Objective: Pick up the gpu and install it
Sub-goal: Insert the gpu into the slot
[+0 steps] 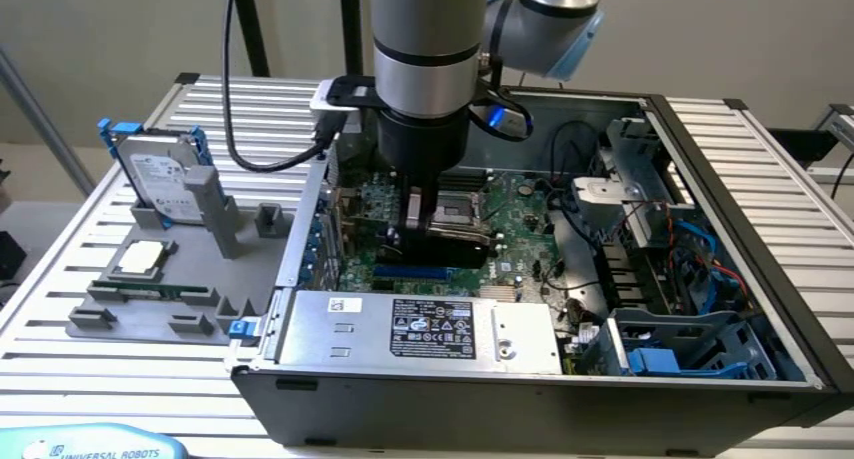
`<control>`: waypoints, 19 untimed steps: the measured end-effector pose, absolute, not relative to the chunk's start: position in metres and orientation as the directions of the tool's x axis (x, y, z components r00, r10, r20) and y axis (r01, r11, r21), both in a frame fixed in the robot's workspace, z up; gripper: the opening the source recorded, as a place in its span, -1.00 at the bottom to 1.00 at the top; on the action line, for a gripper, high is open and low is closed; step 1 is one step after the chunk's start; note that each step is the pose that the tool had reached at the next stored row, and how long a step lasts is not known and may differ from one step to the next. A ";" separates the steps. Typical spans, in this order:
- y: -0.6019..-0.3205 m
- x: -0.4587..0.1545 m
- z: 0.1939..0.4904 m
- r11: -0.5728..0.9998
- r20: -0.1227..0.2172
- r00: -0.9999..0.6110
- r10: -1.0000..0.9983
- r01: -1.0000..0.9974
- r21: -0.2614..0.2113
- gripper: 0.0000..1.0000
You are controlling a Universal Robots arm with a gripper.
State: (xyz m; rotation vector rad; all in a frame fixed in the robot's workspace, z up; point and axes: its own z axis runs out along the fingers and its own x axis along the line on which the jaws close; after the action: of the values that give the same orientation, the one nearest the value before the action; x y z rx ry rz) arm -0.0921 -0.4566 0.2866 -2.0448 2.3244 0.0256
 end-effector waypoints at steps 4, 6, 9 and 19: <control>-0.456 -0.094 0.283 0.126 -0.046 -0.125 -0.991 -0.992 -0.021 -0.47; -0.455 -0.094 0.282 0.125 -0.046 -0.124 -0.991 -0.992 -0.021 -0.47; -0.454 -0.095 0.281 0.114 -0.046 -0.113 -0.993 -0.993 -0.021 -0.47; -0.452 -0.098 0.279 0.084 -0.046 -0.083 -0.996 -0.996 -0.021 -0.47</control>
State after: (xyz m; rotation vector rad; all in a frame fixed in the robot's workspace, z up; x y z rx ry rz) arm -0.0982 -0.4516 0.2788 -2.0941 2.2767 0.0241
